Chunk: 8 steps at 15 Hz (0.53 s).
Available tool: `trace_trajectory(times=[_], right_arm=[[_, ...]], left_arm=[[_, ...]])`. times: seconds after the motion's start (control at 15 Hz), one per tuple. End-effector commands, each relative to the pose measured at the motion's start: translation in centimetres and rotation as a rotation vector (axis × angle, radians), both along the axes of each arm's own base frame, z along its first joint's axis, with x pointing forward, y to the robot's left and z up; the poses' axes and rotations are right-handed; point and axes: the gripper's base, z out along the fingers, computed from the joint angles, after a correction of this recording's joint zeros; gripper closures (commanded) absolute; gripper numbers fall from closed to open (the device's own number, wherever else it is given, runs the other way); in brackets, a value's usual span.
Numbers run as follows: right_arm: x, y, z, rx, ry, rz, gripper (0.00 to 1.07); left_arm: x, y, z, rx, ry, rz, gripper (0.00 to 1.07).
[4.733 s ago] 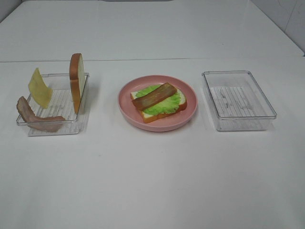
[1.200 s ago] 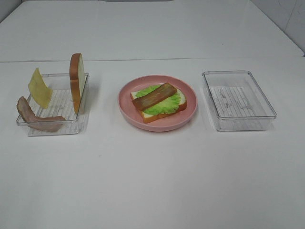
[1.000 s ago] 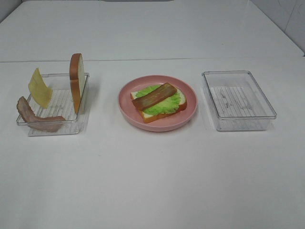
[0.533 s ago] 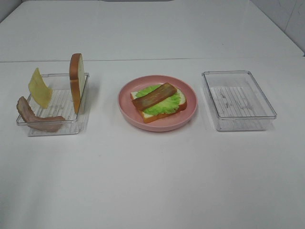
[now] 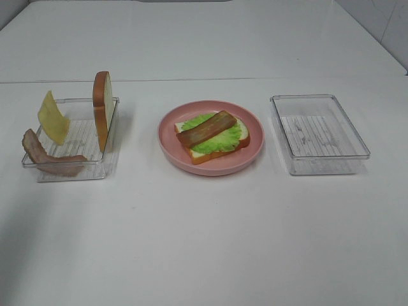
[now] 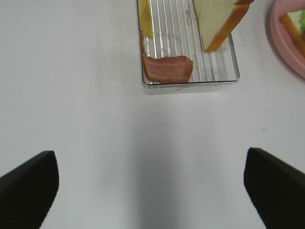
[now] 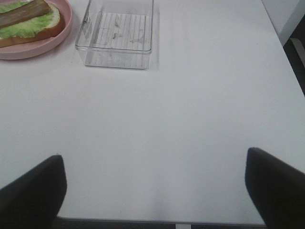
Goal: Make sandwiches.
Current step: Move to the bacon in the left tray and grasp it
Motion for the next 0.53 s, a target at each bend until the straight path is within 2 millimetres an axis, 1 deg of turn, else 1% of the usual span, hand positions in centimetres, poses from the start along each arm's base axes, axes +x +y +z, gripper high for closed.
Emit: trace_trajectory(times=[0.07,0.13,0.27,0.33,0.4,0.53], right_arm=[[-0.3,0.0,0.0,-0.006,-0.039,0.0,0.09],[-0.3,0.0,0.0,-0.006,-0.039,0.0,0.09],[-0.3,0.0,0.0,-0.006,-0.039,0.0,0.09],[-0.3,0.0,0.0,-0.006,-0.039,0.0,0.09],[-0.3,0.0,0.0,-0.006,-0.039,0.0,0.09],[-0.3,0.0,0.0,-0.006,-0.039,0.0,0.09]], left_arm=[[2.6,-0.1,-1.1,-0.033,0.048,0.02,0.06],[3.2,-0.1,-1.6,-0.032,0.054,0.024,0.06],[4.1,-0.1,-2.0,-0.036,0.078,0.028,0.06],[5.3,-0.1,-2.0,-0.052,0.112,0.046,0.06],[5.7,-0.1,-2.1,-0.052,0.126,0.045,0.06],[7.5,-0.1,-2.3,-0.046,0.172,0.04,0.06]])
